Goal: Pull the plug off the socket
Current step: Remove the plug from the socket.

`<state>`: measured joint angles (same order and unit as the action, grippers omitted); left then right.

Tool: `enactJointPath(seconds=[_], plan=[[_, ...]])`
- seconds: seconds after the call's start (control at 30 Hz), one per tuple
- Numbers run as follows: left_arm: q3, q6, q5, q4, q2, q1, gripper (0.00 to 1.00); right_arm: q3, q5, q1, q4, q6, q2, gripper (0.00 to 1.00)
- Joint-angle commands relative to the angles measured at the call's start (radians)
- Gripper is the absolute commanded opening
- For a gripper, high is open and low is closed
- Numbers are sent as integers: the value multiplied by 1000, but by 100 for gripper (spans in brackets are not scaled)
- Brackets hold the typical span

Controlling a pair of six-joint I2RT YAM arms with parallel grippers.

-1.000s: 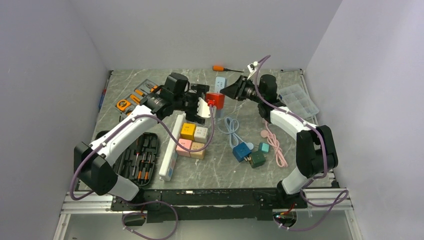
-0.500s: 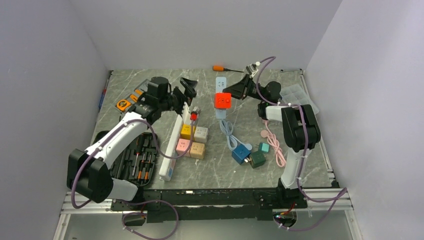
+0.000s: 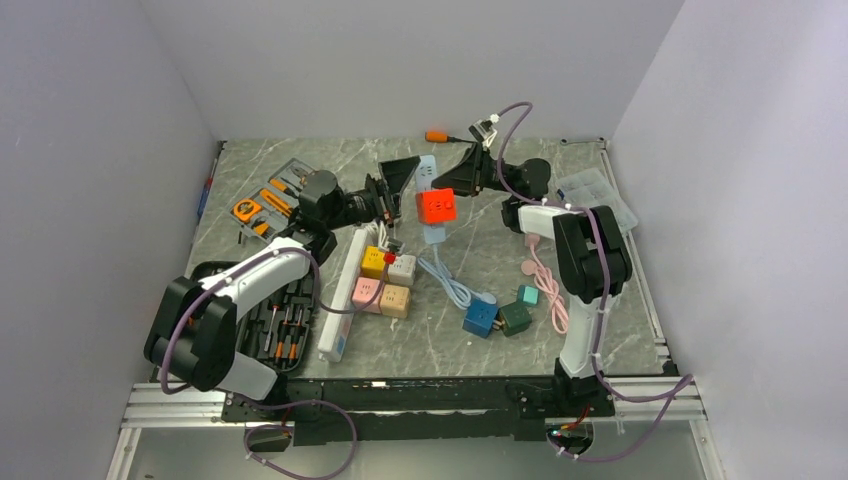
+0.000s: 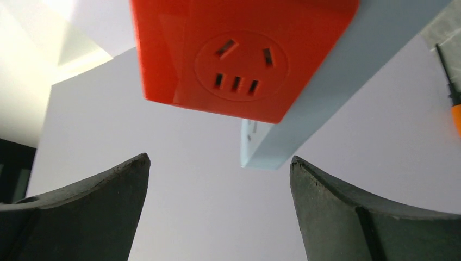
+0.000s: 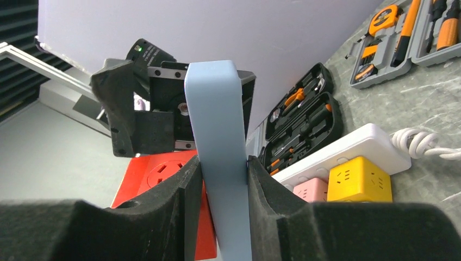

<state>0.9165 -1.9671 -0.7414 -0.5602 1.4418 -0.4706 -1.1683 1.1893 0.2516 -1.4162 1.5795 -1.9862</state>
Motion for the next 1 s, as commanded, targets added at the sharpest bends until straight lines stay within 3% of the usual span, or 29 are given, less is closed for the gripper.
enactJointPath(seconds=[0.0,0.17,0.4,0.67,0.87,0.97], plan=[[28,-100,-64,-69,-1,0,99,-87,-22,21,-83,111,-18,0],[47,-192,-88,32,10,0,99,-105,-7,45,-83,124,-42,0],[70,-346,-21,324,-9,11,99,-120,-6,55,-200,218,-76,0],[58,-339,-18,228,20,25,99,-131,-4,72,-190,209,-85,0],[69,-335,-53,253,14,23,77,-137,7,92,-111,150,-102,0],[62,-336,-54,271,2,14,64,-149,9,97,-45,111,-114,6]])
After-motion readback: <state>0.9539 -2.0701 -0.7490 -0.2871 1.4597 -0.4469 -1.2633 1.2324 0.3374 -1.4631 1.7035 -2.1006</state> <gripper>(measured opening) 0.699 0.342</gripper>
